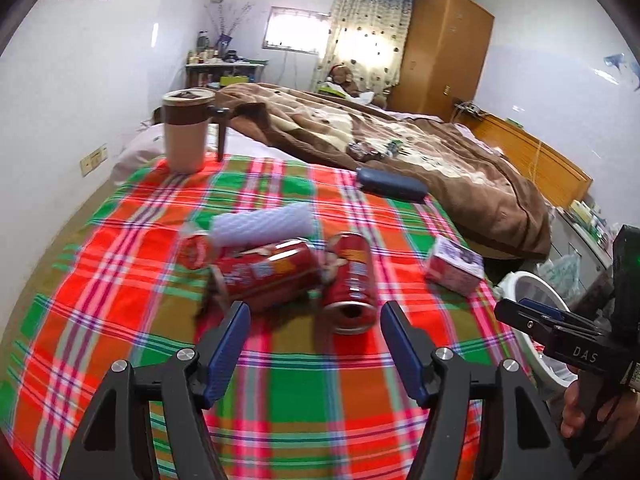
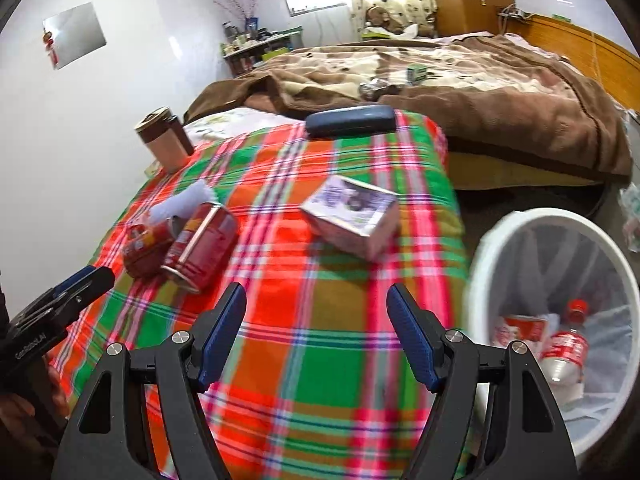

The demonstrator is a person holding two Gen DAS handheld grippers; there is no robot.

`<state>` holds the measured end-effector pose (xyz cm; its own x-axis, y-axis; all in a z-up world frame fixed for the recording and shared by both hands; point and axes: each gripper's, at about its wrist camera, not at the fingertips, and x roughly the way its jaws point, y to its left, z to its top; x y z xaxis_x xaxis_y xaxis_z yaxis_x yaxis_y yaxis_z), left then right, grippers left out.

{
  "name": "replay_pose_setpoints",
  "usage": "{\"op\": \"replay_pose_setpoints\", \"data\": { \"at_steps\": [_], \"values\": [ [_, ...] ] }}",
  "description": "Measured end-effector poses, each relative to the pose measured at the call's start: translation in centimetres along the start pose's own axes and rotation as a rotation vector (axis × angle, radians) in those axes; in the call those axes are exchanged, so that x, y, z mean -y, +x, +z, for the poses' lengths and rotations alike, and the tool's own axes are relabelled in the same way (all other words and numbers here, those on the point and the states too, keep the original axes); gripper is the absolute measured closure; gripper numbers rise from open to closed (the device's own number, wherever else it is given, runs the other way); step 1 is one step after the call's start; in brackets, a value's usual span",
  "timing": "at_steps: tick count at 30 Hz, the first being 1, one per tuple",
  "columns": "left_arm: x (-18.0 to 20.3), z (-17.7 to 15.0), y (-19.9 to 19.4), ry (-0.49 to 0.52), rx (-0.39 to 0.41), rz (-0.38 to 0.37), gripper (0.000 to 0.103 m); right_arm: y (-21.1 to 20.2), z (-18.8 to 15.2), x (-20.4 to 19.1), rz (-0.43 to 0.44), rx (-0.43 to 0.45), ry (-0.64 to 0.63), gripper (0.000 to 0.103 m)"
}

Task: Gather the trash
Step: 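Grasp a red can with the right tool while the left tool grasps another red can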

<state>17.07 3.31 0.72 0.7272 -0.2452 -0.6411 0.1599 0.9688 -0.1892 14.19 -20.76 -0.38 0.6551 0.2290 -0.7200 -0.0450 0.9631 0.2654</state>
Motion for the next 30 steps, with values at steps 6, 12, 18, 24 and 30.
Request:
{"op": "replay_pose_setpoints", "data": {
  "at_steps": [6,12,18,24,30],
  "values": [
    [-3.6,0.4,0.7,-0.037,-0.016,0.018,0.032,1.8,0.5,-2.8,0.026,-0.016,-0.028,0.029],
    [-5.3,0.6,1.7,-0.053,-0.032,0.0,0.032,3.6,1.0,-4.9,0.046,-0.027,-0.038,0.029],
    [-6.5,1.2,2.9,-0.026,-0.048,0.005,0.032,5.5,1.6,-6.4,0.086,-0.045,-0.026,0.029],
    [-7.4,2.2,4.3,-0.008,-0.058,-0.004,0.032,7.7,2.2,-7.9,0.082,-0.089,-0.039,0.029],
    [-7.5,2.9,5.4,0.021,-0.071,-0.028,0.032,9.3,2.4,-8.2,0.087,-0.149,-0.036,0.029]
  ]
}}
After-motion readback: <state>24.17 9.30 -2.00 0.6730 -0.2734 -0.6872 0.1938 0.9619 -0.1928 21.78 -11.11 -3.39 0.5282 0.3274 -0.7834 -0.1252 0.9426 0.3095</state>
